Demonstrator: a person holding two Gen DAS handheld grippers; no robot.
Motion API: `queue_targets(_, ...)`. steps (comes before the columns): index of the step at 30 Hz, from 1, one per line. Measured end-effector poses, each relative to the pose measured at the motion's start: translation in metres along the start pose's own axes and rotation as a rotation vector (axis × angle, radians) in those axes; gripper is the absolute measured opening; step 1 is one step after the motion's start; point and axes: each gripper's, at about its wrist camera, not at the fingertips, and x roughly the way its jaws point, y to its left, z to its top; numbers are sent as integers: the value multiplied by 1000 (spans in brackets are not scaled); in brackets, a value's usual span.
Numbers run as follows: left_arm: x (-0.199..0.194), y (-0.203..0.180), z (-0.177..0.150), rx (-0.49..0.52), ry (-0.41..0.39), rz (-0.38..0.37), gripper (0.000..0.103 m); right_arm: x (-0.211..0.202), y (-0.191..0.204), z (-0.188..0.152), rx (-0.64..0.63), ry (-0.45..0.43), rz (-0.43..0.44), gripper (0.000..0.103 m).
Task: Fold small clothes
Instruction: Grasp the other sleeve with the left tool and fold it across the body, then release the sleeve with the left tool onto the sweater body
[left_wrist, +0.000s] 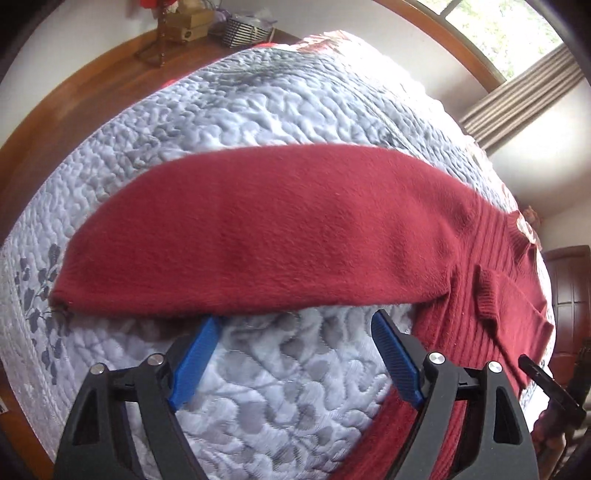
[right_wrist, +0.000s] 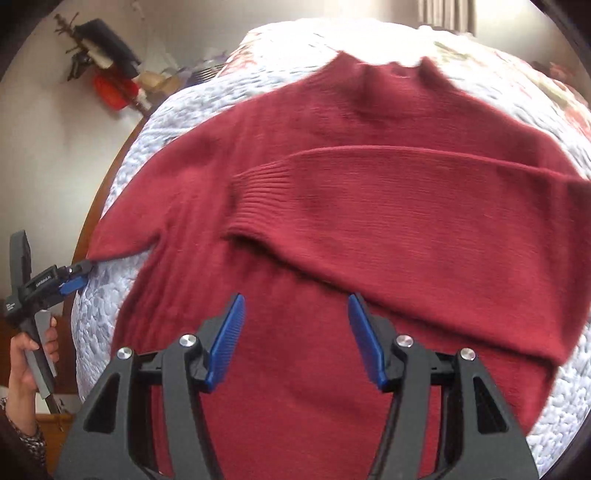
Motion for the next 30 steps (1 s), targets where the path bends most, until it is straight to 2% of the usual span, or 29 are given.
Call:
queue_targets(3,0,20,7,-15,8,26,85,12,28,5,-69,11,-78,58)
queue_targets(7,5,56,13,-65,29,39,85,21,39,9,-80,23,-92,58)
queue_targets(11,13,98,14,-170,59,-12,85,27,27,15,-27,28,-132,59)
queue_targets(14,17,134,14,-327,55,-83,84,32,15,16,4,35,-163,60)
queue_targets(16,17,149,13,-396,48,-129,83,37,11,16,22,44,-174,60)
queue_targets(22,26,188,17,-564,34,-175,83,40,4,15,46,42,-173,61)
queue_targets(27,28,209,18,-630,-17,-155,65,43,7,17,25,48,-180,64)
queue_targets(30,29,219,18,-656,-44,-136,48,42,8,16,11,48,-181,64)
